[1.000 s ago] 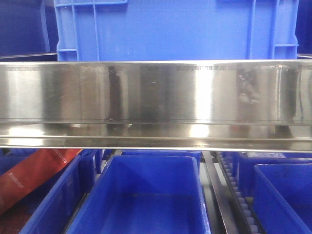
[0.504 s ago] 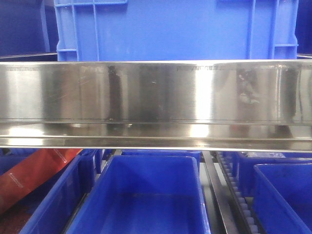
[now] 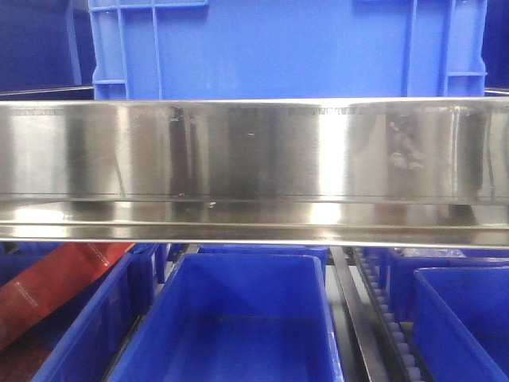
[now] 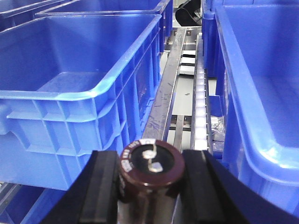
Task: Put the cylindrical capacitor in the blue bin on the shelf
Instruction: 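Lower the orange cylinder into the blue bin and open the left gripper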
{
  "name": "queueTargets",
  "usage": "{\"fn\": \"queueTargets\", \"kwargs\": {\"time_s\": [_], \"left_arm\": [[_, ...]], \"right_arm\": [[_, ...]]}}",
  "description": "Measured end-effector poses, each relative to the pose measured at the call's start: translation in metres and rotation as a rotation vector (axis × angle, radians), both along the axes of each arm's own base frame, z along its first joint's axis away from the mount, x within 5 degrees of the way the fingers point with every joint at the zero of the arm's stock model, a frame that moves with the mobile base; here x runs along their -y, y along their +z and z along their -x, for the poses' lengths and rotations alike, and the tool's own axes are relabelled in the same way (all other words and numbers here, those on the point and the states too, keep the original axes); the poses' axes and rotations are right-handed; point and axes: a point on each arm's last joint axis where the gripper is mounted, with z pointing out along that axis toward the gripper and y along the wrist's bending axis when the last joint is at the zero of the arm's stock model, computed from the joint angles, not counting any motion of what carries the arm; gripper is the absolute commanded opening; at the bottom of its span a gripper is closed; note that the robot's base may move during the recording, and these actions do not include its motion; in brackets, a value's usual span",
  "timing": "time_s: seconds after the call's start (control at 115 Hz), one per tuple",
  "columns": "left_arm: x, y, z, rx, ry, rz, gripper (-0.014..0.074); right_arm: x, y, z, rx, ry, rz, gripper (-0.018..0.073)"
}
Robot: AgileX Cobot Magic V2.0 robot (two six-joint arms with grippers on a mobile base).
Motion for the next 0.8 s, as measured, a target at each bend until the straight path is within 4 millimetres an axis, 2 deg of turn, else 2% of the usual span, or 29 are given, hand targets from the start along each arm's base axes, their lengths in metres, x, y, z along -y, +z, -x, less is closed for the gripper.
{"fn": "queueTargets", "kwargs": {"time_s": [0.078,0.209,0.252,0.4,0.539,0.661,0.8], "left_arm": [[0.021,0.015,-0.016,0.008,-0.053,-0.023,-0.0111],[0.07,0.035,-0.059,-0.001,-0.115,-0.04,-0.0111],[0.08,0.042,-0.068,0.001,-0.126,-0.029,-0.0111],[0.12,0.044,-0.112,-0.058,-0.141,-0.031,-0.0111],[0.151,0.032,-0.148,-0.136,-0.141,-0.06,-0.0111],[0.173,0.005,-0.175,-0.235,-0.135,-0.118,-0.0111],[0.189,-0.027,-0.195,-0.315,-0.13,-0.173,-0.0111]], "right_arm": [[0.0,0.001,0.0,0.011,-0.002,-0.002,-0.0162],[0.0,0.002,0.0,0.017,0.001,-0.014,-0.0162],[-0.001,0.002,0.0,0.018,0.003,-0.022,-0.0162],[-0.002,0.002,0.0,0.017,0.011,-0.044,-0.0162],[-0.002,0.002,0.0,0.017,0.012,-0.044,-0.0162],[-0.002,0.002,0.0,0.017,0.012,-0.044,-0.0162],[-0.002,0.002,0.0,0.017,0.012,-0.044,-0.0162]]}}
